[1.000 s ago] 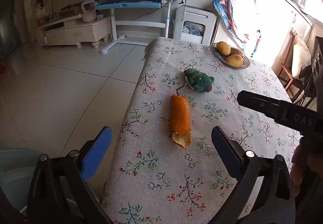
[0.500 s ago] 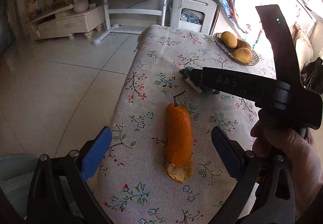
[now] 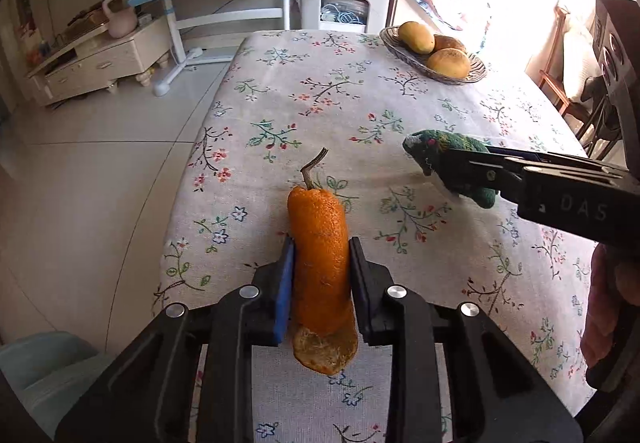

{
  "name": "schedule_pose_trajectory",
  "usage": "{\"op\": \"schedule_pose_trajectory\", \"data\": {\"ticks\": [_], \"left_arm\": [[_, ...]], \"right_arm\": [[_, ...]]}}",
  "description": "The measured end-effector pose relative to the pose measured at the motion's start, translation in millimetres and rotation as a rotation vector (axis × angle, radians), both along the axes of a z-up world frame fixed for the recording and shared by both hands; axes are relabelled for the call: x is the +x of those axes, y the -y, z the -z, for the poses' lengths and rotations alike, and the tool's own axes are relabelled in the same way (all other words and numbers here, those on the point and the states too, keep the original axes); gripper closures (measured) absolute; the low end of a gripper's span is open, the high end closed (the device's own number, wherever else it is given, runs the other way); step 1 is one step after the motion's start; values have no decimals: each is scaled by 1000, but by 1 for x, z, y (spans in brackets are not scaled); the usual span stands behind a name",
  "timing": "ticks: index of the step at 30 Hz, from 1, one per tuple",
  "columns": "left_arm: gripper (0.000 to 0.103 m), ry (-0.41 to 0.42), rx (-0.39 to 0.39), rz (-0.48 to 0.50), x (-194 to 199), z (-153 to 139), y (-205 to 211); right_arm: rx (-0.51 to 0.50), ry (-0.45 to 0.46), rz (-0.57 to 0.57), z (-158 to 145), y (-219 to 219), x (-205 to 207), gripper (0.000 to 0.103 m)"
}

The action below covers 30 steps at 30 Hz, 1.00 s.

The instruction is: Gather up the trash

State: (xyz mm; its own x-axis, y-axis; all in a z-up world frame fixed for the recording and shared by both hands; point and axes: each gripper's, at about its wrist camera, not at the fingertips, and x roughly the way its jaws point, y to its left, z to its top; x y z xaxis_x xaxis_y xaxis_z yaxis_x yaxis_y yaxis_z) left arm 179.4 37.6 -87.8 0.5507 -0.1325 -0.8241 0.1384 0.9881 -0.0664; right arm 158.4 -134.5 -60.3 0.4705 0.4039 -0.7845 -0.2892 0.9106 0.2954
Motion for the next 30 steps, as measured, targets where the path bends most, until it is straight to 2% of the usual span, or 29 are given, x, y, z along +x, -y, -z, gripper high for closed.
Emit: {"op": "schedule_pose_trajectory", "data": {"ticks": [4, 11, 16, 21, 28, 30], "left_arm": [[79, 8, -43, 66, -19, -4, 14], [79, 48, -15, 117, -62, -13, 36], [79, 56, 15, 130, -76, -11, 42], [79, 47, 27, 122, -80, -7, 42], [75, 34, 41, 124, -84, -3, 40], [65, 29, 41, 118, -84, -2, 38]], "right_arm": [[-4, -33, 17, -6, 32, -25, 62], [47, -47, 52, -24, 70, -73, 61], [82, -66, 100, -21, 88, -102, 61], [-87, -66, 38, -8, 66, -110, 60], [-138, -76, 18, 3, 60, -113, 55], [-138, -80, 26, 4, 62, -114, 52]]}}
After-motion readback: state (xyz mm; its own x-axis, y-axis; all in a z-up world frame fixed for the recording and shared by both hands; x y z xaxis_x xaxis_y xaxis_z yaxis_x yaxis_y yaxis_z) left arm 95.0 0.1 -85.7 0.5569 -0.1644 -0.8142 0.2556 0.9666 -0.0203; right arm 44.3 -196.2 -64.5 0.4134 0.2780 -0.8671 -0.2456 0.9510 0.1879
